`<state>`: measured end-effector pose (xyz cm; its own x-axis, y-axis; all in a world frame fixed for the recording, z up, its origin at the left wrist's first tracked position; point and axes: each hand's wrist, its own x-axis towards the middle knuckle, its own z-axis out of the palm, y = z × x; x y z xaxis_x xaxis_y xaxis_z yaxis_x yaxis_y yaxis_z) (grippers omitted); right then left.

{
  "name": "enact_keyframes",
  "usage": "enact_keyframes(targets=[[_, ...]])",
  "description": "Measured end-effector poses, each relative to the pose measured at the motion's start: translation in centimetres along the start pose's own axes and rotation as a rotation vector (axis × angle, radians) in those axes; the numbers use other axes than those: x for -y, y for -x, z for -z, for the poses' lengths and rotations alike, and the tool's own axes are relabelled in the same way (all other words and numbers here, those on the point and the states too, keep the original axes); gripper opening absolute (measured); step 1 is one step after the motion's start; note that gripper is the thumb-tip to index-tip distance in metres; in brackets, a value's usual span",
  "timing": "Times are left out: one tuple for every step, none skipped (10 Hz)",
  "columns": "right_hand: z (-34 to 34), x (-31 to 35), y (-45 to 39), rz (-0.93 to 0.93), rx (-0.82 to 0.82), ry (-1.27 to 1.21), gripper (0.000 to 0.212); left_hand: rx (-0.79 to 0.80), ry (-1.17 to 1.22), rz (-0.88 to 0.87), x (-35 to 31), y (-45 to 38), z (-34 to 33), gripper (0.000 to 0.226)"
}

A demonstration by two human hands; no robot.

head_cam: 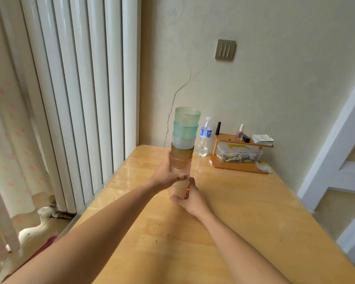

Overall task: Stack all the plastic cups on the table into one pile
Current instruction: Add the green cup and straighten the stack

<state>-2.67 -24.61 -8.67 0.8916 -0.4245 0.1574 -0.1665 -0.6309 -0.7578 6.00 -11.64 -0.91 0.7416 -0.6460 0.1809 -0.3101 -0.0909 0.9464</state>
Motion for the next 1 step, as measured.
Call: enact_keyframes(targets=[[0.64, 1.00, 0.67, 0.022, -0.018, -0.030, 0.091, -0.061, -0.089, -0.045, -0.11, 1.44, -0.24, 0.136]])
